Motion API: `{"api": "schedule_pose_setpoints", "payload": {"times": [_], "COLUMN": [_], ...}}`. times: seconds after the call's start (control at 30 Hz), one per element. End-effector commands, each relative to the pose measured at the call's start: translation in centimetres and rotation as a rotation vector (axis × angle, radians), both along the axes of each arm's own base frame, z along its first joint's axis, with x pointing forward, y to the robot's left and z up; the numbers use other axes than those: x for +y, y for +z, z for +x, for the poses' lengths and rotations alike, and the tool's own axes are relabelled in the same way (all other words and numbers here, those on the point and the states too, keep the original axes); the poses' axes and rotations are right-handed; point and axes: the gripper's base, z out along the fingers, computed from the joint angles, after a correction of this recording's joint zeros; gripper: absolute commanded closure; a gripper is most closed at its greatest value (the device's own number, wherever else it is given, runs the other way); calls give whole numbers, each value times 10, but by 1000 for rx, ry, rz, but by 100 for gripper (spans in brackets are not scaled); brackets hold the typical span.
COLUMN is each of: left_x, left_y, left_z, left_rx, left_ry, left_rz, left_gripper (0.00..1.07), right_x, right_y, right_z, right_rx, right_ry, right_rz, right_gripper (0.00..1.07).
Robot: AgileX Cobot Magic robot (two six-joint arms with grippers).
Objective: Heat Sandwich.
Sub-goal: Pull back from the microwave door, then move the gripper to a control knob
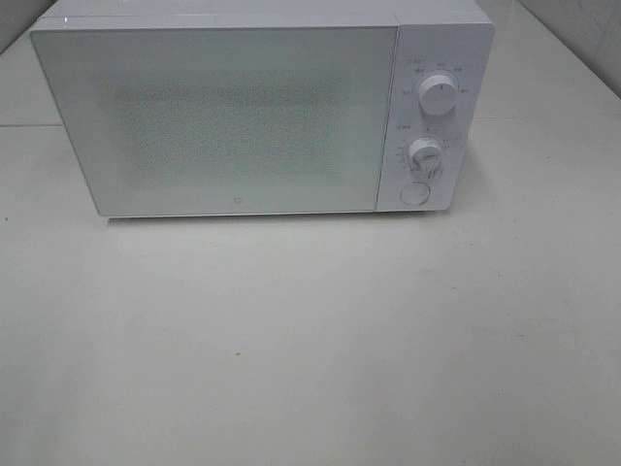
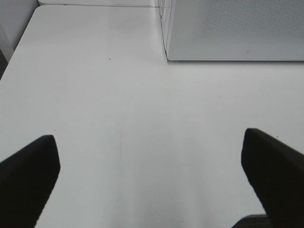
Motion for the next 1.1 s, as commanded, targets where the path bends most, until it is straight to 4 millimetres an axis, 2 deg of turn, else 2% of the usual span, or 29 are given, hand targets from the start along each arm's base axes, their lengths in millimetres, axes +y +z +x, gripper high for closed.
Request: {"api": "schedule_pose_setpoints", "payload": {"times": [0.03, 0.87, 0.97, 1.1], "left_x": [0, 0, 0, 0], "left_y": [0, 0, 0, 0], "left_z": [-3, -3, -3, -3], "left_rx": [-37, -37, -37, -37], "left_ry": [1, 1, 1, 1], "left_rz": [-3, -3, -3, -3], "left_gripper": [8, 9, 9, 9], "right_x": [0, 0, 0, 0], "right_y": [0, 0, 4, 18], "right_z": [-4, -4, -4, 2], "right_rx": [-38, -39, -55, -53], "right_ry": [-1, 0, 0, 0], "right_rz": [-10, -11, -11, -15], "right_gripper": [34, 34, 34, 33]}}
